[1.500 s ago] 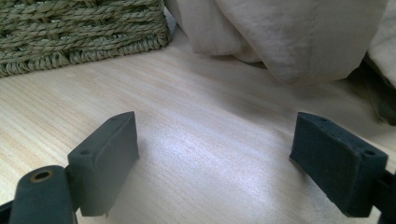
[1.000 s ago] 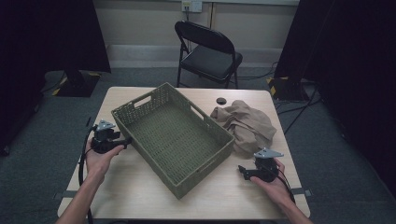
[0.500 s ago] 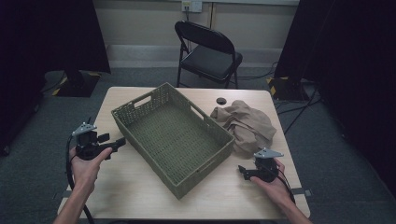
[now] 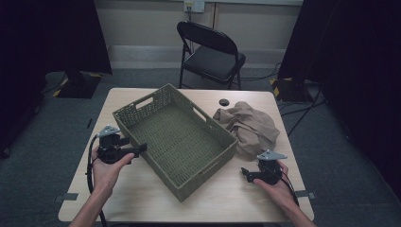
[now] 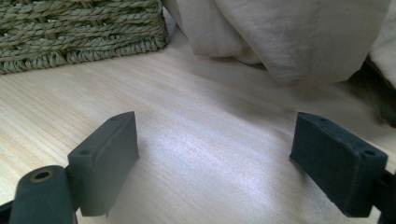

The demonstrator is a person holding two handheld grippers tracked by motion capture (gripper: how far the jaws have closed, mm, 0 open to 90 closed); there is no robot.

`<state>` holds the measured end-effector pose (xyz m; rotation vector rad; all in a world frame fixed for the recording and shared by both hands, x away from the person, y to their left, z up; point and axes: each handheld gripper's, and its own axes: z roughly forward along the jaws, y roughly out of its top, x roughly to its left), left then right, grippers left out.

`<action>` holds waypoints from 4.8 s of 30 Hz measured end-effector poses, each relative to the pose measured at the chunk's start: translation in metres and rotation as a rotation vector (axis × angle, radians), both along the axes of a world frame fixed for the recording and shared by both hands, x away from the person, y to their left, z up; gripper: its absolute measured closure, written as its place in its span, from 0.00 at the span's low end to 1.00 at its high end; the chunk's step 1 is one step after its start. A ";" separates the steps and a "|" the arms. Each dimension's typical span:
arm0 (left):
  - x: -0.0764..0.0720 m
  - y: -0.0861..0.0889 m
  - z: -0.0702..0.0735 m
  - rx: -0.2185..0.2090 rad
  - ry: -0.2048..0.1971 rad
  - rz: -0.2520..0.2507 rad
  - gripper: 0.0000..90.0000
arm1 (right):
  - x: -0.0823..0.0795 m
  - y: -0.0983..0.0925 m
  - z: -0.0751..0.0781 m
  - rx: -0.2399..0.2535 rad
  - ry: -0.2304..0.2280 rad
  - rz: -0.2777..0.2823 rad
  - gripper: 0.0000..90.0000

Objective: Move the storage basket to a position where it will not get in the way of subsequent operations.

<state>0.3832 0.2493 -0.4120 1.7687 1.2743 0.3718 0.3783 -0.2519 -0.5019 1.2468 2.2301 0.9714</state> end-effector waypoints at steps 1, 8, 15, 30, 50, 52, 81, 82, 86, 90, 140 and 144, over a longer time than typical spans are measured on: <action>0.003 -0.002 -0.001 0.008 0.008 0.004 0.18 | 0.000 0.000 0.000 0.000 0.000 0.001 0.15; 0.008 -0.010 0.001 0.054 0.034 0.014 0.18 | 0.000 0.000 0.000 0.000 0.000 0.002 0.15; 0.014 -0.001 -0.001 0.025 0.046 -0.004 0.22 | 0.000 0.000 0.000 0.000 0.000 0.002 0.16; 0.025 0.016 0.003 -0.008 0.063 -0.052 0.38 | 0.000 0.000 0.000 0.000 0.000 0.002 0.16; 0.039 0.035 0.008 0.030 0.104 -0.045 0.48 | 0.000 0.000 0.000 0.000 0.001 0.001 0.16; 0.040 0.037 0.008 0.028 0.104 -0.038 0.49 | 0.000 0.000 0.000 0.000 0.001 0.001 0.16; 0.040 0.052 0.021 0.104 0.062 0.071 0.45 | 0.001 0.001 0.000 -0.001 0.001 0.011 0.15; 0.036 0.051 0.022 0.088 0.064 0.066 0.43 | 0.001 0.001 0.000 -0.001 0.001 0.012 0.15; 0.021 0.048 0.019 0.116 0.078 0.087 0.26 | 0.002 0.001 0.000 -0.001 0.001 0.014 0.15; 0.010 0.041 0.011 0.115 0.077 0.041 0.27 | 0.003 0.003 0.000 -0.001 0.001 0.020 0.15; 0.036 0.109 0.000 0.205 0.081 0.087 0.75 | 0.005 0.006 0.000 0.000 0.000 0.031 0.16; 0.039 0.118 0.001 0.224 0.086 0.119 0.69 | 0.005 0.006 0.000 0.000 0.000 0.031 0.16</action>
